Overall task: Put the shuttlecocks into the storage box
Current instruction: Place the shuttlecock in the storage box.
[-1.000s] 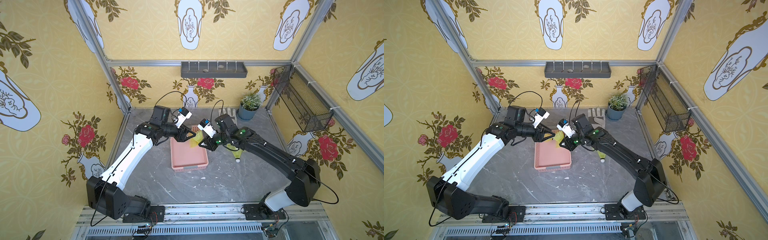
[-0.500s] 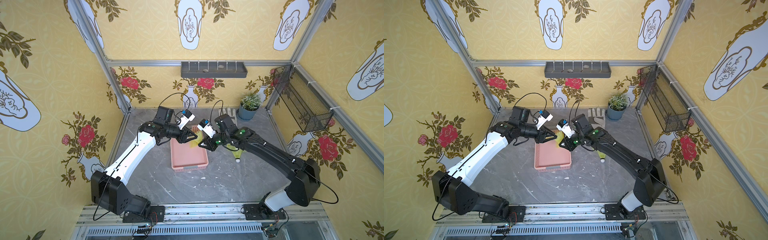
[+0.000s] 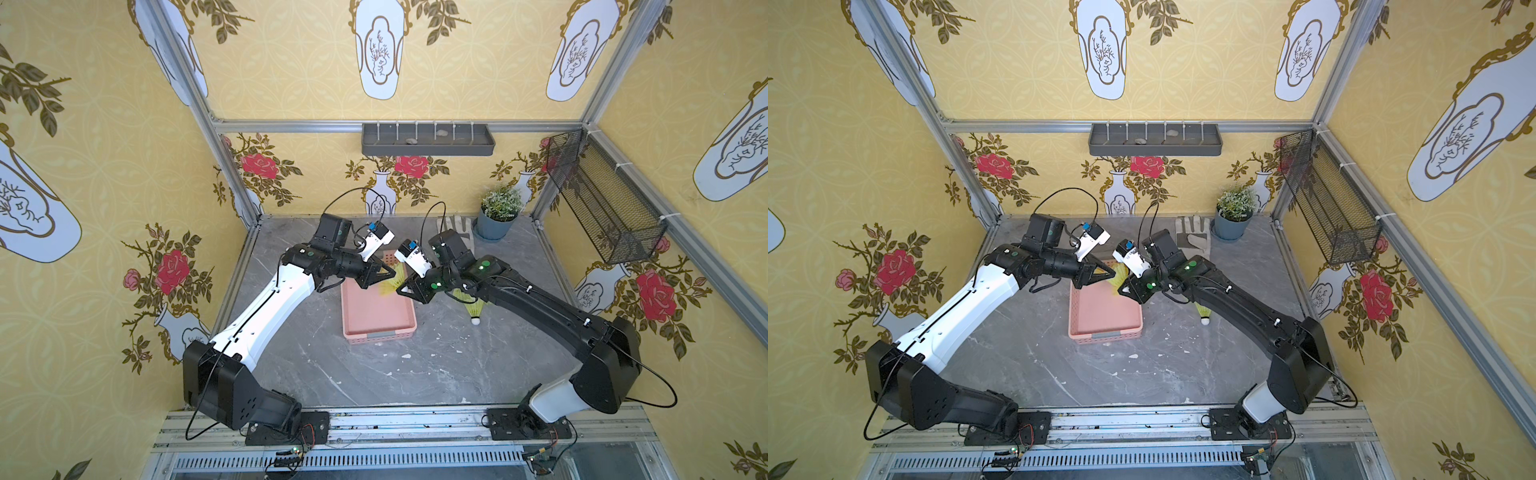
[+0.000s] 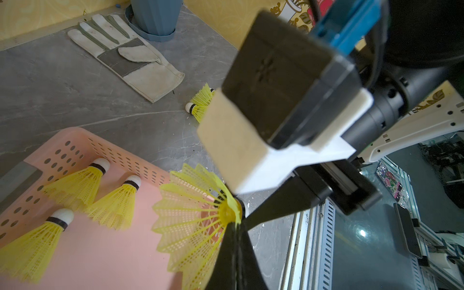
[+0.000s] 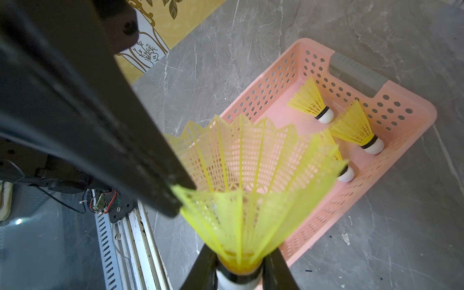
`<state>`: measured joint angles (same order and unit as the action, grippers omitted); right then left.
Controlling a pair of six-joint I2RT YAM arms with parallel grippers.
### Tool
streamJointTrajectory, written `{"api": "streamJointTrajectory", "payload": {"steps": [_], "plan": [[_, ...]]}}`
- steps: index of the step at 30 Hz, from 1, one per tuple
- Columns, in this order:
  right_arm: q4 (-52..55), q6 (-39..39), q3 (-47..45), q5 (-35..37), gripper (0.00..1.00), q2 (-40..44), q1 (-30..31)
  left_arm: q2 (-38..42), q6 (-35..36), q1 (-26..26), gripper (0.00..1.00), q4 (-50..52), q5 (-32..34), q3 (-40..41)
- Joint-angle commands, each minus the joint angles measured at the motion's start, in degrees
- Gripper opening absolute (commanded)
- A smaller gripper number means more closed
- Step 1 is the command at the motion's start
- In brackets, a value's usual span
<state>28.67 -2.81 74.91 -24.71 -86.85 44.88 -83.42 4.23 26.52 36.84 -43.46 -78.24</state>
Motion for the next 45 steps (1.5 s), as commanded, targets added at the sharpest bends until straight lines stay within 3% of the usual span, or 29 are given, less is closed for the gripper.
{"api": "streamJointTrajectory", "payload": {"steps": [1,8,13,21,28,38,45], "plan": [[-2.3,1.2,-0.8,3.3,0.33,1.1,-0.3,0.7,-1.9,-0.1,0.00,-1.3,3.2,0.8],[-7.1,4.3,-4.7,8.3,0.49,4.0,-1.7,3.5,-11.5,-0.1,0.00,-9.6,10.2,4.8],[-10.7,7.5,-7.8,14.1,0.59,7.1,-2.6,6.3,-22.2,-0.1,0.00,-19.2,14.9,10.6],[-17.3,14.1,-14.0,25.6,0.60,13.8,-4.0,10.0,-38.8,-0.1,0.00,-28.6,26.0,19.7],[-19.1,19.9,-17.8,35.9,0.60,16.7,-4.0,9.9,-49.6,-0.1,0.00,-32.9,29.9,25.7],[-18.6,21.5,-19.3,37.3,0.61,16.7,-4.0,7.0,-58.1,0.1,0.00,-35.4,33.3,30.6],[-18.6,21.6,-19.8,37.0,0.61,17.0,-4.0,4.3,-60.1,0.1,0.00,-37.0,35.2,31.8]]}}
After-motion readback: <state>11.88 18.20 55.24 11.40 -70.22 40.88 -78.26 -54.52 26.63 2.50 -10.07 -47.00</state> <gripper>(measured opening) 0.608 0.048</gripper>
